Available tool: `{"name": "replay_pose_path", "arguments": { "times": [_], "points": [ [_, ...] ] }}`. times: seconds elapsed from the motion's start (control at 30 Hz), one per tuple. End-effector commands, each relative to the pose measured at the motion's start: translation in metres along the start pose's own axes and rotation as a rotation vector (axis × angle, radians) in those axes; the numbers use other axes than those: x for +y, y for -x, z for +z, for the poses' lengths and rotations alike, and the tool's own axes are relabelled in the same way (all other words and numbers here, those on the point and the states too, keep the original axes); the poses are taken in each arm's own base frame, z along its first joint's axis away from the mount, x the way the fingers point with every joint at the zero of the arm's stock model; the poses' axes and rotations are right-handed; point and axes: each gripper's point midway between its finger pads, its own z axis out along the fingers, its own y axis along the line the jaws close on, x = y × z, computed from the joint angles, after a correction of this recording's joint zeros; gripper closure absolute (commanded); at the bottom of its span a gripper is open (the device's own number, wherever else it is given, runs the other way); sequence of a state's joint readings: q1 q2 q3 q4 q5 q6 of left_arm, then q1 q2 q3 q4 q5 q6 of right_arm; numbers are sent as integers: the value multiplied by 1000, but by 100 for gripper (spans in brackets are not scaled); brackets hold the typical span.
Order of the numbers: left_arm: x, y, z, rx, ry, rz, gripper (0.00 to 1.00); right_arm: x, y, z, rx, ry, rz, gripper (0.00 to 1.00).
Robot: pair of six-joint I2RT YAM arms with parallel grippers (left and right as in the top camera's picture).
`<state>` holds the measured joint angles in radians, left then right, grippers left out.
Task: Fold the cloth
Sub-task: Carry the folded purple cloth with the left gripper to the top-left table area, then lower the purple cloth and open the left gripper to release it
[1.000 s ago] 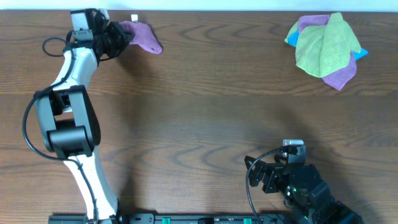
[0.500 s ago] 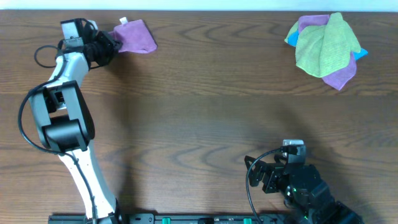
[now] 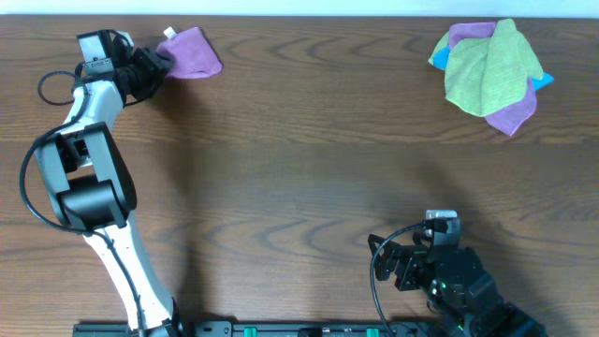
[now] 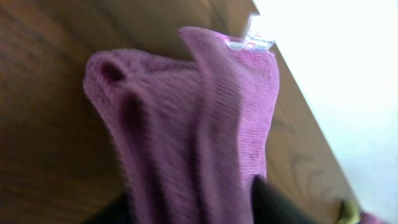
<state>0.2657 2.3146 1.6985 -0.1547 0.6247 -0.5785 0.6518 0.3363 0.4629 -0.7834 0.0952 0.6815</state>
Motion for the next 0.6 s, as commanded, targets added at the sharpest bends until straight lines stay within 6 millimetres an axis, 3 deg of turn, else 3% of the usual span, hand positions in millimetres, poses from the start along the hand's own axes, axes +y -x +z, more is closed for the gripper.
{"name": "replay_pose_path", "arguments": {
  "times": [0.0,0.07,0.13,0.4,0.57],
  "points": [
    [1,4,-2,2,5,33,28,-3,2,0,-13,-12,17,1],
    [7,2,-5,17,19,22,19,-3,2,0,-13,-12,17,1],
    [11,2,-9,31,14,17,2,-3,2,0,-13,-12,17,0],
    [9,16,-44,13,13,69,4,-3,2,0,-13,-12,17,1],
    [-1,11,-68,38,33,112,4,-3,2,0,-13,-12,17,1]
  ]
}}
